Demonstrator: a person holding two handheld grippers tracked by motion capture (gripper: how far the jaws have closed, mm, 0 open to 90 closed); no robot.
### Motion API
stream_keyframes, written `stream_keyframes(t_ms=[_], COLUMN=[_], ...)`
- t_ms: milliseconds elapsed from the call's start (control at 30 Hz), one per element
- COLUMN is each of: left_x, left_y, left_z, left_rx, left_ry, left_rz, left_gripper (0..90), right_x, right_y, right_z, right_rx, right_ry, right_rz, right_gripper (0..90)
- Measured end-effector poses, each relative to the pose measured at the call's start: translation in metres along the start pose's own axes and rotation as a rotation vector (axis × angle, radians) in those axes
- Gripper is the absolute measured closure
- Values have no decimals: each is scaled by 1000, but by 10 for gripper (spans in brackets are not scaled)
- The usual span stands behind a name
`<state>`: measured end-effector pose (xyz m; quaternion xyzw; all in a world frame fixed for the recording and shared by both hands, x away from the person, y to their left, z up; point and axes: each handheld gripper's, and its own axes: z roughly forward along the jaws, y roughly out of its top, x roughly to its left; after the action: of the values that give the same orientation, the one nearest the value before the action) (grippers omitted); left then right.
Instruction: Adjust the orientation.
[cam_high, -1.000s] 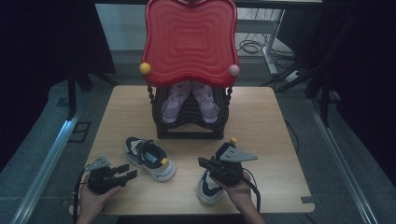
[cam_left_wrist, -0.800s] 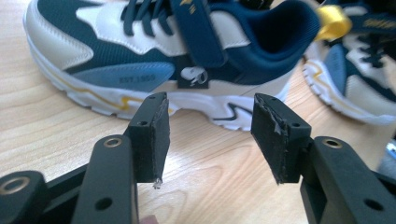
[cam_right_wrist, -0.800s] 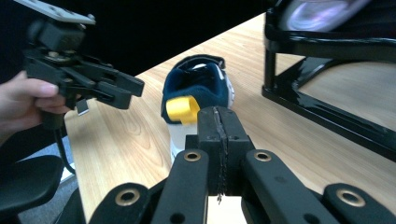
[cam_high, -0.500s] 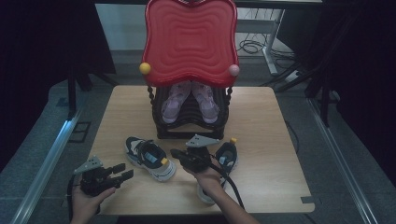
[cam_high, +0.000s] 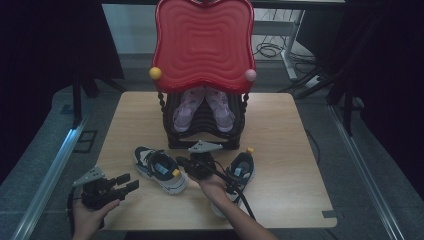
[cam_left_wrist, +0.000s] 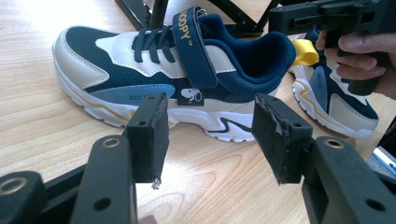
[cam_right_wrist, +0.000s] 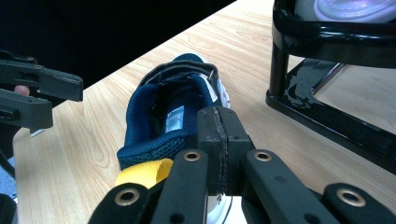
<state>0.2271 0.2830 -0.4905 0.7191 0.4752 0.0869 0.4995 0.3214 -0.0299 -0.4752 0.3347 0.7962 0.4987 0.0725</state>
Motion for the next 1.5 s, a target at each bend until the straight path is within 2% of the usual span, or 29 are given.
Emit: stream_keyframes(t_ms=[133,333,700,900,1100,1500], left_x=[1,3,5,9,15,18], left_y=[0,0,-1,-2,-2,-3], left_z=[-1,-3,-1,-4,-10,-12], left_rx=[-2,-9,1,-11,-25,-26], left_ry=[1,7,11,26,42,50], left_rz=[-1,-3,-7,-17,-30,-38], left_gripper=[458,457,457,456,457,456], right_x=[3,0,1,9,18,34], right_y=[-1,-3,-5,-9,-13,-21], right_z=[5,10,12,10,8,12], right_rx=[4,14,13,17,18,4], right_ry=[-9,-24,-8,24,31,68], right_rz=[-7,19,39,23,-2,-10], right_gripper=[897,897,898,897,899,898])
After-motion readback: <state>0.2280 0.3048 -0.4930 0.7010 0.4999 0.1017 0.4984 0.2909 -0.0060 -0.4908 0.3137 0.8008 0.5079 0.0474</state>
